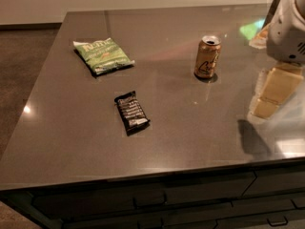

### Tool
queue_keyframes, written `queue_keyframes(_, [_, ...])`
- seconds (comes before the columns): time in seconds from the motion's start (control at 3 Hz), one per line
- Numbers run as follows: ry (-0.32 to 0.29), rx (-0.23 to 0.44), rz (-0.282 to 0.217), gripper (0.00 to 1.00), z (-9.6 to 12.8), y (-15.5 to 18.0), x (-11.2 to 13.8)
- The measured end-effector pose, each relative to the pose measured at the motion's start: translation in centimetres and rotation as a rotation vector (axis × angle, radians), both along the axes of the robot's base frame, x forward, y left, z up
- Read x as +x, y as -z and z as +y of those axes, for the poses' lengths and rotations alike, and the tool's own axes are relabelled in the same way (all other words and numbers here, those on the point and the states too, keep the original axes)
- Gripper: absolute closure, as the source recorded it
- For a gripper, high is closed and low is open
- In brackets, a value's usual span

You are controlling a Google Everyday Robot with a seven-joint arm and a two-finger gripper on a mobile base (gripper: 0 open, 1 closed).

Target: Pick rxbar chocolate

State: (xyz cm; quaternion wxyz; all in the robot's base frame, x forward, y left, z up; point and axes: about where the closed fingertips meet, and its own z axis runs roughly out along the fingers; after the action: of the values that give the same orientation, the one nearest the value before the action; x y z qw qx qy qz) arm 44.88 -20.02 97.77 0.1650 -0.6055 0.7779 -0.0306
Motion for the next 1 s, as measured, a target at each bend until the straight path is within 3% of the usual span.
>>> queue_keyframes(0.67, [0.005,0.040,0.003,0.00,9.6,1.9,4.2])
queue_keyframes(1.0, [0.046,0.050,0.031,0.00,13.9,3.3,5.4])
